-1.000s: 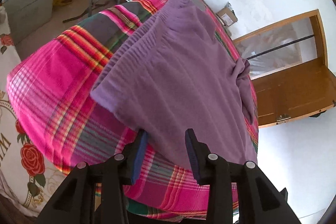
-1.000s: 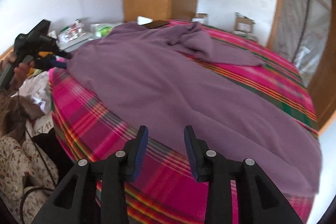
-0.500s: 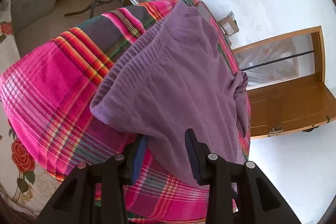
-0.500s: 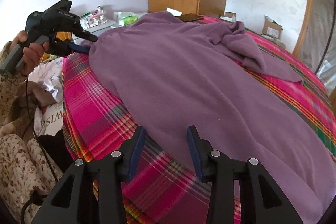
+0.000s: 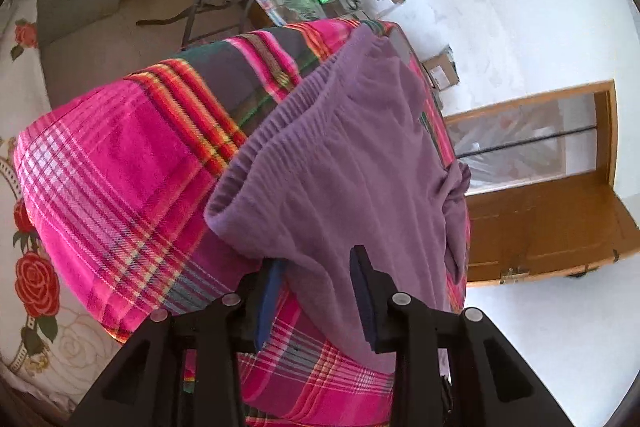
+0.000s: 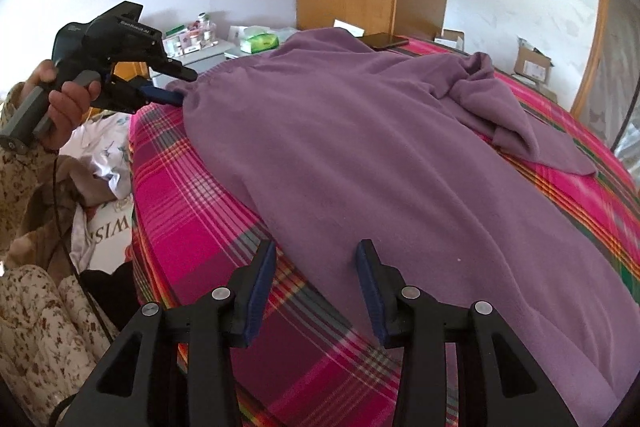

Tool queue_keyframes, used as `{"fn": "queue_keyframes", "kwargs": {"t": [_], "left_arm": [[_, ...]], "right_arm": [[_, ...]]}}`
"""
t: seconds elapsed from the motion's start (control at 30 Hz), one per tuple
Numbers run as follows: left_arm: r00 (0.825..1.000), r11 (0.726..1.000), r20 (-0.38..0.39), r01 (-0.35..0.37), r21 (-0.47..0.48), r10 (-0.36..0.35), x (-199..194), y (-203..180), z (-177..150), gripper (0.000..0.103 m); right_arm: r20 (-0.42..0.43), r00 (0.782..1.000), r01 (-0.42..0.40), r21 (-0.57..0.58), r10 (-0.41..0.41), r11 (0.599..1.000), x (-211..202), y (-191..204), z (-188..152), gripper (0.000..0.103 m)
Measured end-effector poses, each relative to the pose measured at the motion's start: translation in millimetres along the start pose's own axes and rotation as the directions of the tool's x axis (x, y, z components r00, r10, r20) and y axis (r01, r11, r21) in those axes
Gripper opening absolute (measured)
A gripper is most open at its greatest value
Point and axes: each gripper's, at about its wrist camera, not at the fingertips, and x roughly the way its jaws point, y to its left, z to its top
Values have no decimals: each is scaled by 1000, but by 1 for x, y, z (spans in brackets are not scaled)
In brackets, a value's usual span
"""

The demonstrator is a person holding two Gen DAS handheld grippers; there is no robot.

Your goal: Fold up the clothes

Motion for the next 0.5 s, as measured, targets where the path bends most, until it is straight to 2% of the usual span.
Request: {"fn": "queue_keyframes", "kwargs": {"t": [0.2, 0.3, 0.37, 0.4, 0.43, 0.47, 0.5], "left_arm": [[1000, 1000, 0, 15, -18, -15, 0, 4, 0, 35], [1000, 1000, 8, 7, -19, -7, -2, 5, -1, 27], [1000, 1000, 13, 6, -22, -6, -3, 7, -2, 24], [1000, 1000, 15, 5, -24, -5, -3, 8, -2, 18], [1000, 1000, 15, 3, -22, -3, -3, 9, -2, 17], [1000, 1000, 16, 5, -16, -5, -3, 10, -2, 17], [1000, 1000, 21, 5, -13, -5, -4, 10, -3, 15]], "right_arm": [[-9, 1000, 25, -24, -25, 999, 2, 7, 1, 43], [-7, 999, 37, -34, -38, 999, 2, 10, 1, 41], [-6, 999, 45, -39, -46, 998, 2, 11, 1, 28], [-7, 999, 53, -42, -53, 998, 2, 11, 1, 24], [-11, 998, 61, -45, -61, 997, 3, 12, 1, 15], [-16, 998, 61, -48, -62, 997, 3, 13, 2, 10], [-19, 998, 62, -50, -63, 997, 3, 14, 2, 10]]}}
